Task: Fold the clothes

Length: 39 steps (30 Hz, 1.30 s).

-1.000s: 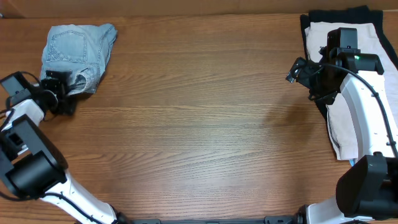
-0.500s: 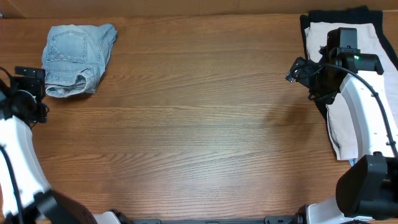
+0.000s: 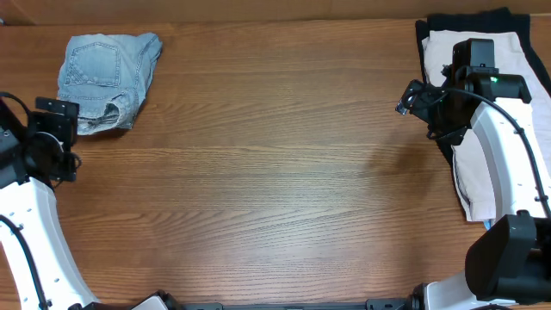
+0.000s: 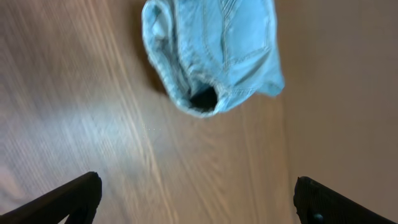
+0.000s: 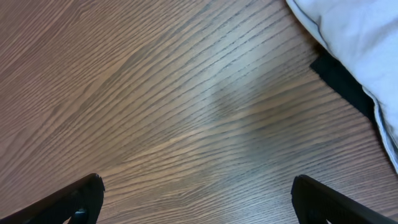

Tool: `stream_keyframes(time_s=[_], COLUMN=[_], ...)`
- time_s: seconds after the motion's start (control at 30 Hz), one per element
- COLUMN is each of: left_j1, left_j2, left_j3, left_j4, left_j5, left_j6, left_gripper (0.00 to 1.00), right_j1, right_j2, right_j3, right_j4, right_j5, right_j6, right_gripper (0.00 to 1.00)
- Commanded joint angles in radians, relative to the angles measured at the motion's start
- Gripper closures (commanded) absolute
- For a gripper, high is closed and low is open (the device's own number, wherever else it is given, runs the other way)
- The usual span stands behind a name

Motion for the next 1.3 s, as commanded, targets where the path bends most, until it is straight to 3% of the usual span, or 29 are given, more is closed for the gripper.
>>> stream_keyframes(time_s=[0.0, 0.27, 0.6, 0.7, 0.9, 0.93, 0.97, 1.03, 1.1, 1.17, 1.27], left_j1=[-0.017, -0.028, -0.028, -0.028, -0.028, -0.028, -0.028, -0.029, -0.033, -0.048, -0.086], left_j2=[-0.021, -0.021, -0.021, -0.021, -0.021, -0.021, -0.021, -0.021, -0.021, -0.021, -0.021], left_j3=[0.003, 0.003, 0.003, 0.003, 0.003, 0.003, 0.003, 0.002, 0.002, 0.002, 0.002], left_j4=[-0.042, -0.185, -0.2, -0.207, -0.212, -0.212, -0.21, -0.206, -0.172, -0.102, 0.033], left_j5=[-0.013, 0.037, 0.217, 0.271, 0.326, 0.322, 0.319, 0.336, 0.402, 0.537, 0.771], left_j6=[-0.001, -0.117, -0.124, -0.124, -0.122, -0.108, -0.079, -0.002, 0.112, 0.267, 0.449], left_gripper=[0.01, 0.07, 0.08, 0.0, 0.0, 0.05, 0.19, 0.27, 0.25, 0.11, 0.04], right_j1=[-0.003, -0.003, -0.003, -0.003, -0.003, -0.003, -0.003, -0.003, -0.003, -0.003, -0.003], right_j2=[0.001, 0.001, 0.001, 0.001, 0.001, 0.001, 0.001, 0.001, 0.001, 0.001, 0.001], right_j3=[0.005, 0.005, 0.005, 0.005, 0.006, 0.005, 0.005, 0.006, 0.006, 0.005, 0.005], right_j4=[0.002, 0.003, 0.002, 0.003, 0.004, 0.005, 0.006, 0.006, 0.006, 0.006, 0.006], right_j5=[0.01, 0.01, 0.01, 0.01, 0.01, 0.01, 0.01, 0.01, 0.01, 0.01, 0.01], right_j6=[-0.004, -0.003, -0.003, -0.004, -0.004, -0.004, -0.004, -0.003, -0.003, -0.004, -0.004], right_gripper=[0.0, 0.0, 0.0, 0.0, 0.0, 0.0, 0.0, 0.0, 0.0, 0.0, 0.0])
